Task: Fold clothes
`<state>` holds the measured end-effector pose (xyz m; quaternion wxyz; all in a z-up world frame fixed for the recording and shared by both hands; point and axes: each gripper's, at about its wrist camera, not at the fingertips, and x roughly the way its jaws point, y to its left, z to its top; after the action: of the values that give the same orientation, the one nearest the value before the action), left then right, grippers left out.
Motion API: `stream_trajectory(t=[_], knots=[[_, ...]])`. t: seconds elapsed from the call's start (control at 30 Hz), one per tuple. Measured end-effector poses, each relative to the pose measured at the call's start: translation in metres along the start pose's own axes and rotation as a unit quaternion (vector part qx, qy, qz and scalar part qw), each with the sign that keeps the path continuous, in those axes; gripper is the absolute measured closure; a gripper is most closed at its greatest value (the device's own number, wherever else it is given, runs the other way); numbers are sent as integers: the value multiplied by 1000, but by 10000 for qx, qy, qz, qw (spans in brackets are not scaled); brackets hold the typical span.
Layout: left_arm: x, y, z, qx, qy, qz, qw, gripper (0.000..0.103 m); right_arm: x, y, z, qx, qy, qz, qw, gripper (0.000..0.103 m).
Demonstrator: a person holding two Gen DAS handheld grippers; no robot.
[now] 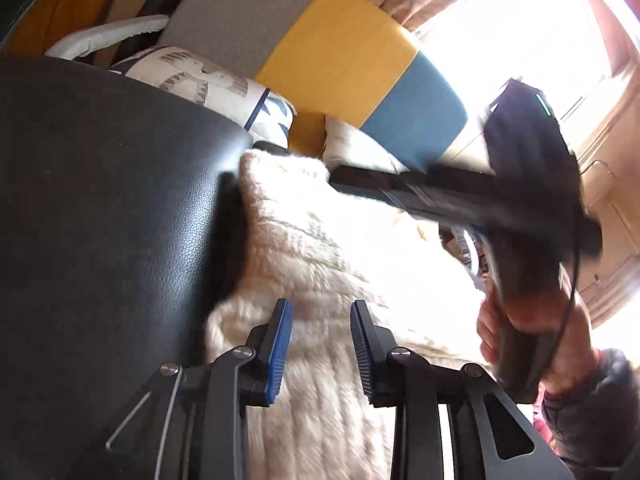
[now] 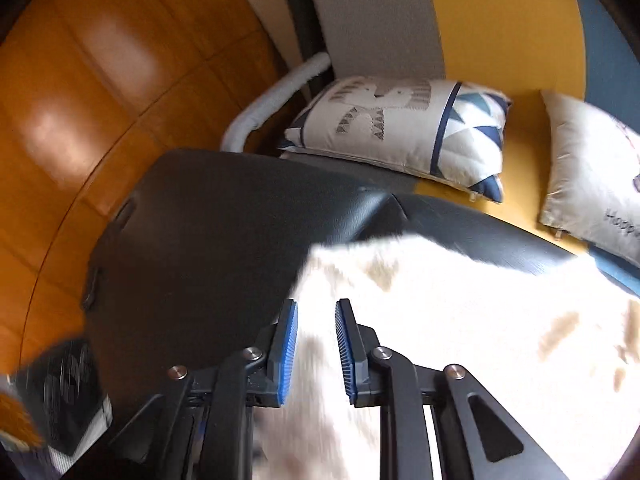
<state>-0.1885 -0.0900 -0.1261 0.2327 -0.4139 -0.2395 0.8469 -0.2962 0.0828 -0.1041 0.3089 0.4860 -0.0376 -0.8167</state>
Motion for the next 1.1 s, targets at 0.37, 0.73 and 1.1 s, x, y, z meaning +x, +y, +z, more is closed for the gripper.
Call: stream_trajectory(t=[0.37,0.73,1.1], knots=[[22,-16,-23,457,329,484,9972,66,-78,-102,-135,1056,-448,-1196,9862,85],[-27,-17,-34,342,339,512,9975,65,-122,-116,-177,1858,-1271,-671,9720,79],[-135,31,-132,123,707,525,9960,58,-232,-111,-343,3149,-1371,-13,9392,69]])
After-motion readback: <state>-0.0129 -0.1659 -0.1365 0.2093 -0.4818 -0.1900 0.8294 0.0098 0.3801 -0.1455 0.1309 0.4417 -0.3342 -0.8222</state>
